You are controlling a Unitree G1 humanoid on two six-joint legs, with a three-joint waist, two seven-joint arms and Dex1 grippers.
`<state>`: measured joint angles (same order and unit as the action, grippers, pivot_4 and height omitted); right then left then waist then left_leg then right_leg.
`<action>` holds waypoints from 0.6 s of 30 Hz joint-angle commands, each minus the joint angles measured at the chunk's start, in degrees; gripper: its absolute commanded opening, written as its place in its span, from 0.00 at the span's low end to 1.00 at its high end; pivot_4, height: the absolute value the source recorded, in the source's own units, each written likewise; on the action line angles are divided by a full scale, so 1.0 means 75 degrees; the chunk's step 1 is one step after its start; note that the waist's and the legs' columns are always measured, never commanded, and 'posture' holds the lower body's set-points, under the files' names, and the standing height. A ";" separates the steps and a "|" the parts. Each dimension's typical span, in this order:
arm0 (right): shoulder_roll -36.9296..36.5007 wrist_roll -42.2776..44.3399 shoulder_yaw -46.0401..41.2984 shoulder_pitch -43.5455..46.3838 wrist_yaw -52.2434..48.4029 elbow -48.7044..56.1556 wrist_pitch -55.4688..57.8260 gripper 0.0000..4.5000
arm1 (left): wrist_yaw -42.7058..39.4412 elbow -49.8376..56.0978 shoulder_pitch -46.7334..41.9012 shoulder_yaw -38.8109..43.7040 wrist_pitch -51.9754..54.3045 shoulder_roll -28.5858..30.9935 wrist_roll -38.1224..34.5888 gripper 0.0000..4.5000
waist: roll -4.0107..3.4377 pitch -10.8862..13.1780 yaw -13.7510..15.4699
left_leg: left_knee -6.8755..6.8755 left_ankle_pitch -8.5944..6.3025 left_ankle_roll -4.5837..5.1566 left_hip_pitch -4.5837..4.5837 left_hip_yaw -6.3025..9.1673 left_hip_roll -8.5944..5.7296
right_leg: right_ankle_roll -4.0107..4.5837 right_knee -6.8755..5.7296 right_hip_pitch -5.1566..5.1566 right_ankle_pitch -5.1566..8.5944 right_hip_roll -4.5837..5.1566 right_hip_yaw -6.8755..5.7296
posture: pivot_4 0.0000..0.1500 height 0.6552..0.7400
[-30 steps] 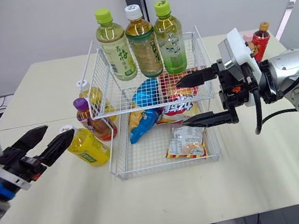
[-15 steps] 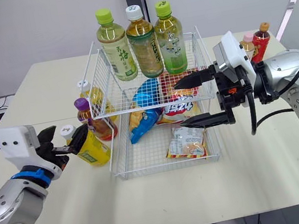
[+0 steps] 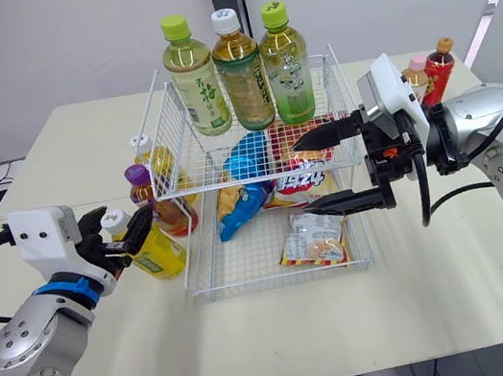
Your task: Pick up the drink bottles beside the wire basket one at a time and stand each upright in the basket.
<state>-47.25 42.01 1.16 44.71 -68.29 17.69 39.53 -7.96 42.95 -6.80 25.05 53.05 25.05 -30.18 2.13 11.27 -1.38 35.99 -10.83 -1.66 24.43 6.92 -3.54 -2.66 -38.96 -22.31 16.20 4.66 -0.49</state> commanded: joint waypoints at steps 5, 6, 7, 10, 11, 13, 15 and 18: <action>-0.0024 0.0146 -0.0305 0.0138 0.0092 0.0203 0.0016 1.00 | 0.0017 0.0140 0.0175 0.0042 -0.0282 0.0044 0.0089 0.30 | 0.0000 0.0000 0.0003 | -0.0001 0.0000 0.0000 0.0000 0.0001 0.0000 | 0.0000 0.0001 0.0000 0.0000 0.0000 -0.0001 | 1.00 1.00; -0.0026 0.0139 -0.0305 0.0123 0.0095 0.0205 0.0004 1.00 | 0.0017 0.0142 0.0217 0.0079 -0.0322 0.0040 0.0089 0.30 | 0.0000 0.0000 0.0003 | -0.0001 0.0000 0.0000 0.0000 0.0000 0.0000 | 0.0000 0.0002 0.0000 0.0000 0.0000 0.0000 | 1.00 1.00; -0.0028 0.0133 -0.0307 0.0113 0.0099 0.0203 -0.0009 1.00 | 0.0010 0.0150 0.0262 0.0124 -0.0365 0.0039 0.0080 0.30 | 0.0000 0.0000 0.0003 | -0.0002 0.0000 0.0000 0.0000 0.0000 0.0000 | 0.0000 0.0002 0.0000 0.0000 0.0000 0.0001 | 1.00 1.00; -0.0022 0.0096 -0.0325 0.0106 0.0121 0.0162 -0.0070 1.00 | -0.0159 0.0251 0.0342 0.0420 -0.0439 0.0092 -0.0233 0.30 | 0.0000 0.0000 0.0001 | -0.0003 0.0000 0.0000 0.0000 0.0000 0.0001 | 0.0000 0.0003 0.0000 0.0001 0.0000 0.0000 | 1.00 1.00; -0.0027 0.0081 -0.0334 0.0106 0.0120 0.0143 -0.0090 1.00 | -0.0303 0.0274 0.0350 0.0578 -0.0415 0.0190 -0.0424 0.30 | 0.0000 0.0000 -0.0002 | -0.0003 0.0000 0.0000 0.0000 0.0000 0.0001 | 0.0001 0.0004 -0.0001 0.0001 0.0000 0.0000 | 1.00 1.00; -0.0052 0.0049 -0.0372 0.0109 0.0124 0.0095 -0.0131 1.00 | -0.0737 0.0196 0.0310 0.1090 -0.0239 0.0591 -0.1015 0.30 | 0.0000 0.0000 -0.0007 | -0.0004 -0.0001 -0.0001 0.0000 0.0001 0.0004 | 0.0001 0.0004 -0.0002 0.0001 -0.0001 -0.0001 | 1.00 1.00; -0.0108 0.0042 -0.0439 0.0069 0.0113 0.0081 -0.0148 1.00 | -0.1213 -0.0091 0.0104 0.1712 -0.0007 0.1214 -0.1731 0.30 | -0.0001 0.0002 -0.0004 | -0.0006 -0.0001 -0.0002 0.0001 0.0005 0.0008 | 0.0003 0.0005 -0.0004 0.0002 -0.0007 -0.0003 | 1.00 1.00; -0.0199 0.0006 -0.0526 -0.0002 0.0094 0.0071 -0.0156 1.00 | -0.1905 -0.0826 -0.0362 0.2452 0.0433 0.2448 -0.2649 0.30 | -0.0002 0.0003 -0.0002 | -0.0006 -0.0002 -0.0003 0.0004 0.0016 0.0013 | 0.0009 0.0008 -0.0004 0.0006 -0.0019 -0.0007 | 1.00 1.00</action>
<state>-47.81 41.73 -0.50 44.31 -67.48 17.65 39.23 -19.10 37.01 -7.30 38.95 56.21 39.91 -46.23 2.11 11.29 -1.39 35.94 -10.85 -1.68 24.47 7.05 -3.43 -2.58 -38.89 -22.34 16.25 4.49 -0.54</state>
